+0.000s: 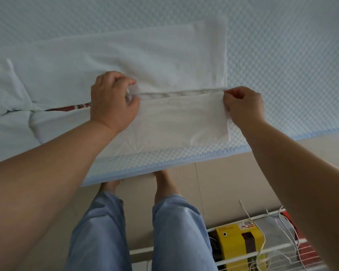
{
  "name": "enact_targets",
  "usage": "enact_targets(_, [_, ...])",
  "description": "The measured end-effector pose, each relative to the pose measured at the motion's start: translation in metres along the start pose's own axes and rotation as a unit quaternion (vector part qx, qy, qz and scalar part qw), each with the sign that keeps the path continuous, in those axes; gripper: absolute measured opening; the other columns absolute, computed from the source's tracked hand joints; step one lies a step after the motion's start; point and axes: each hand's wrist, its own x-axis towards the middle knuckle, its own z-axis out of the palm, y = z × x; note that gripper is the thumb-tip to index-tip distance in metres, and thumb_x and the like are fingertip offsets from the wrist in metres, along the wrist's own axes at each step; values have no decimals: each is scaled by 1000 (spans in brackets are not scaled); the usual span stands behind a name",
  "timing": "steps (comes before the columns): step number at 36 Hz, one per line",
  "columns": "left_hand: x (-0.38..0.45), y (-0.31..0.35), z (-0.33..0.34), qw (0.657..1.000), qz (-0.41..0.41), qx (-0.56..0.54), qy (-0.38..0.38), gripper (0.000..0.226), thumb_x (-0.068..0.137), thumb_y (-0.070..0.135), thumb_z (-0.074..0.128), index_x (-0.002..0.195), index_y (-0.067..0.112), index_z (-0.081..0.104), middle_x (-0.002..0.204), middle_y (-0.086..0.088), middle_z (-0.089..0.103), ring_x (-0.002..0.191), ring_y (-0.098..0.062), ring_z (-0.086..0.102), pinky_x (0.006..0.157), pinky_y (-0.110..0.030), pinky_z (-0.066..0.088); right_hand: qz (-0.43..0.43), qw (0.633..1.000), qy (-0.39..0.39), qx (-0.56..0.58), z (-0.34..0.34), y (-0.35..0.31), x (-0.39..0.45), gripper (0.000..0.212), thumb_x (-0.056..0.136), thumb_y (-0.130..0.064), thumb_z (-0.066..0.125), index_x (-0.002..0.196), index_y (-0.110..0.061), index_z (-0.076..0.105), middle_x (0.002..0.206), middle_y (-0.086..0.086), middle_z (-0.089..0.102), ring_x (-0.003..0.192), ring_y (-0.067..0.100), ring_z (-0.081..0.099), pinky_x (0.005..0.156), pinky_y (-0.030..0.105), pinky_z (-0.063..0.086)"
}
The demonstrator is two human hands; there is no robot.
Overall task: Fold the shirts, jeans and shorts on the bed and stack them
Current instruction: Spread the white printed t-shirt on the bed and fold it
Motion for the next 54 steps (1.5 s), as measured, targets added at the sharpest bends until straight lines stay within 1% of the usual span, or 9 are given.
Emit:
enact_targets(9, [-2,-3,-1,1000,-9,-1,0,32,77,12,61,109,4,64,113,-21,56,111,-40,48,91,-41,37,-30,996,-88,2,-6,-9,6,7,78,-30,67,72,-31,63,73,-15,63,67,2,57,55,18,43])
enact_targets(15, [-4,-6,-2,1000,-1,1,24,38,79,13,57,116,4,63,124,-23,54,118,-42,47,95,-44,37,18,998,-56,0,-11,0,14,18,80,-17,56,65,-24,61,64,-7,56,59,11,50,54,25,42])
enact_targets(18, [-6,-14,4,1000,4,27,-9,44,87,22,55,129,7,55,144,-23,38,135,-40,32,107,-45,27,47,997,-55,1,-11,6,16,13,80,-14,54,77,-18,67,67,-4,57,60,12,51,56,26,42])
enact_targets(22, [-8,-17,10,999,-4,29,-26,54,88,35,44,135,9,48,150,-20,28,141,-36,22,111,-43,20,44,995,-88,7,-13,2,19,23,86,-13,49,92,3,65,62,-2,49,58,13,45,56,23,37])
enact_targets(25, [-9,-14,10,999,-8,20,-25,60,85,41,44,134,9,49,150,-20,28,141,-36,22,112,-44,20,44,996,-66,43,-16,-1,17,17,84,-21,55,70,-16,62,66,-4,55,66,15,51,57,23,42])
enact_targets(27, [-9,-13,10,999,-4,19,-32,62,82,43,46,134,9,49,151,-20,28,141,-36,22,113,-45,20,22,997,-57,49,-15,-2,16,15,82,-29,63,69,-22,63,72,-5,61,71,14,57,66,28,48])
enact_targets(35, [-7,-14,9,999,-13,17,-37,61,81,41,46,134,9,49,151,-19,27,141,-35,21,113,-44,19,-18,999,-41,22,-8,-7,20,13,76,-30,72,67,-27,62,74,-8,66,75,13,65,69,30,54])
enact_targets(48, [-6,-17,10,999,-12,17,-29,58,85,40,44,134,10,49,151,-18,29,141,-32,23,111,-42,20,-10,999,-42,22,-10,-13,26,23,78,-26,67,61,-24,52,61,-10,52,57,7,48,48,19,36])
enact_targets(54, [-13,-23,15,997,20,55,-46,62,88,40,41,144,14,36,155,-14,20,144,-30,15,113,-40,12,-6,999,-1,-43,-14,-11,35,16,84,-37,60,73,-25,56,70,-7,56,67,13,56,59,28,46])
